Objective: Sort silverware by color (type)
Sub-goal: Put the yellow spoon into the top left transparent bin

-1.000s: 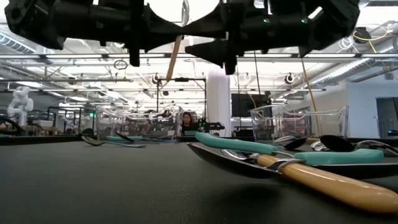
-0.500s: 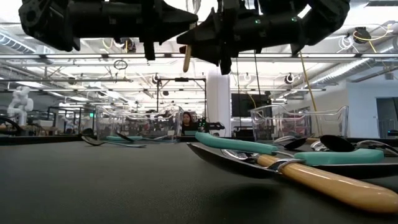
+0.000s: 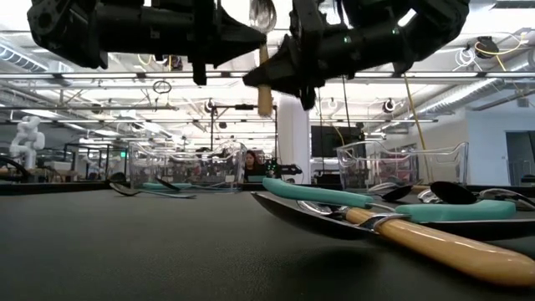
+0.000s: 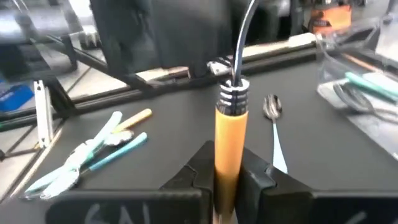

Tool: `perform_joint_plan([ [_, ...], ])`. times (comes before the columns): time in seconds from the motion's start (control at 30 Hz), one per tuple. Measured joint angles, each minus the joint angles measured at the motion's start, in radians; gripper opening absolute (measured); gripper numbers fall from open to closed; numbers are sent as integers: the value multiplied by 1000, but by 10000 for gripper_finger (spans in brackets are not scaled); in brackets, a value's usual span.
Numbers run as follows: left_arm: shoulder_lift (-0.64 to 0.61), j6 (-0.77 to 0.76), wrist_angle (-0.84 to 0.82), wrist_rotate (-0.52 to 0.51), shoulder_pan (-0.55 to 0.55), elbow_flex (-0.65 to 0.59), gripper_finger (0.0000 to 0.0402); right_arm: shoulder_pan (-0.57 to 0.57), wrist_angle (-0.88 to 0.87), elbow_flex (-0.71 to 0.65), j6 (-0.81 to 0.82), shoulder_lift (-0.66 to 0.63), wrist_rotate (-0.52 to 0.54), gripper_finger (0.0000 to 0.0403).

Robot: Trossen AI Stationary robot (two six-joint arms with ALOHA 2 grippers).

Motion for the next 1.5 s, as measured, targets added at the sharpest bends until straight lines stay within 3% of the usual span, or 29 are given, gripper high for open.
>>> perform_joint_plan([
  [0.23, -1, -7, -81, 1, 17, 1, 121, -2, -26, 0, 15, 1, 0, 22],
  [0.4, -1, -2, -86, 42, 22, 2, 132, -3, -25, 0, 14, 1, -3, 22],
  [0.53, -1, -7, -87, 55, 26, 2, 106, -3, -22, 0, 8, 1, -5, 22],
  [0.73, -1, -10, -89, 140, 47, 2, 16, -2, -13, 0, -4, 1, -58, 38],
  [0.97, -15, 30, -118, 186, 81, 13, 1, -3, -19, 0, 37, 0, -53, 65],
  [1.07, -101, 87, -283, 162, 107, 13, 1, -5, -97, 0, 77, -14, -24, 75],
  [1.3, -393, 182, -876, -36, 260, 55, 0, -2, -279, -1, 98, -51, 79, 92],
  [1.4, -435, 210, -1080, -84, 362, 96, 0, -3, -251, -1, 89, -51, 80, 93],
  [1.5, -440, 252, -1170, -93, 460, 127, 0, -3, -236, -1, 75, -51, 81, 93],
])
